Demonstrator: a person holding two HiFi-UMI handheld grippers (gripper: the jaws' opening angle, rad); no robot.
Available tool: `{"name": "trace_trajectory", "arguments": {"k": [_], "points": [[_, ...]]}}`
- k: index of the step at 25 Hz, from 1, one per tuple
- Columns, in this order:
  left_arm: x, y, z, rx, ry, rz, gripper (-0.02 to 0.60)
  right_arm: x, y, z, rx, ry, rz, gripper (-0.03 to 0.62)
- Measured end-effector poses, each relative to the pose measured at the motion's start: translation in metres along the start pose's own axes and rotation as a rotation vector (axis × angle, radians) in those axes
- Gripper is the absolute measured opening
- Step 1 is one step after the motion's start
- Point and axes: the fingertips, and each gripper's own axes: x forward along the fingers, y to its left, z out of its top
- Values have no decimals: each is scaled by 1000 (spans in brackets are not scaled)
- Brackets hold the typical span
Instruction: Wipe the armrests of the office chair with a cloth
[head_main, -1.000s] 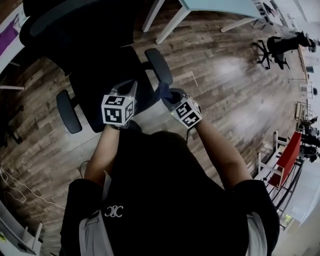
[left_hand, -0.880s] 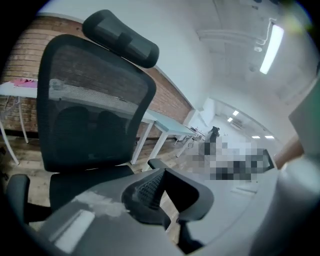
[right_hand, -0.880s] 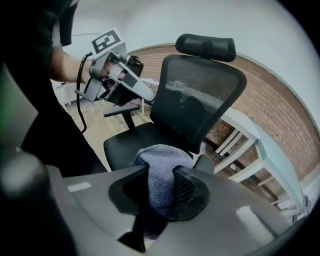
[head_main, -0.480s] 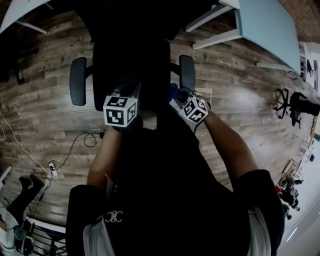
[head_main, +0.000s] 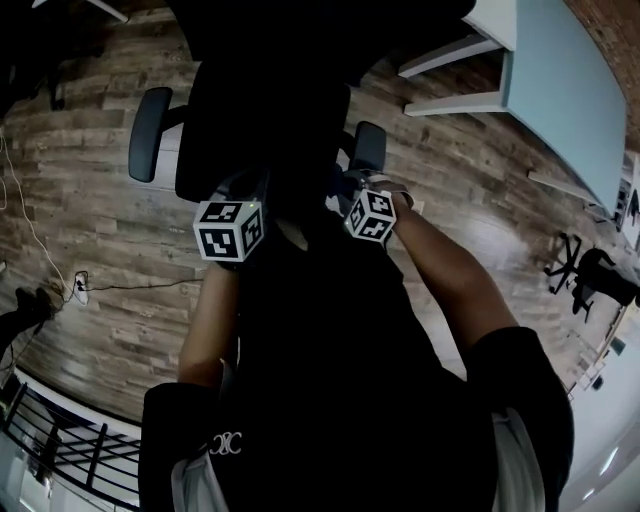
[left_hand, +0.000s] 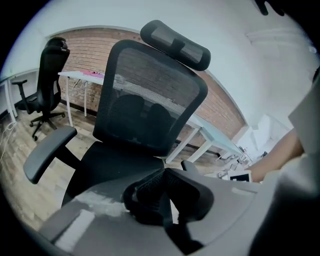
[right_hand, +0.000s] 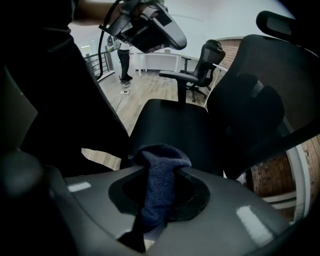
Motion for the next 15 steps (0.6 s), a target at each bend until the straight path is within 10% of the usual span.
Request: {"name": "trace_trajectory", "arguments": {"k": [15], "points": [[-7, -26, -28, -70, -16, 117, 6, 7, -136, -19, 55, -8, -172, 71]]}}
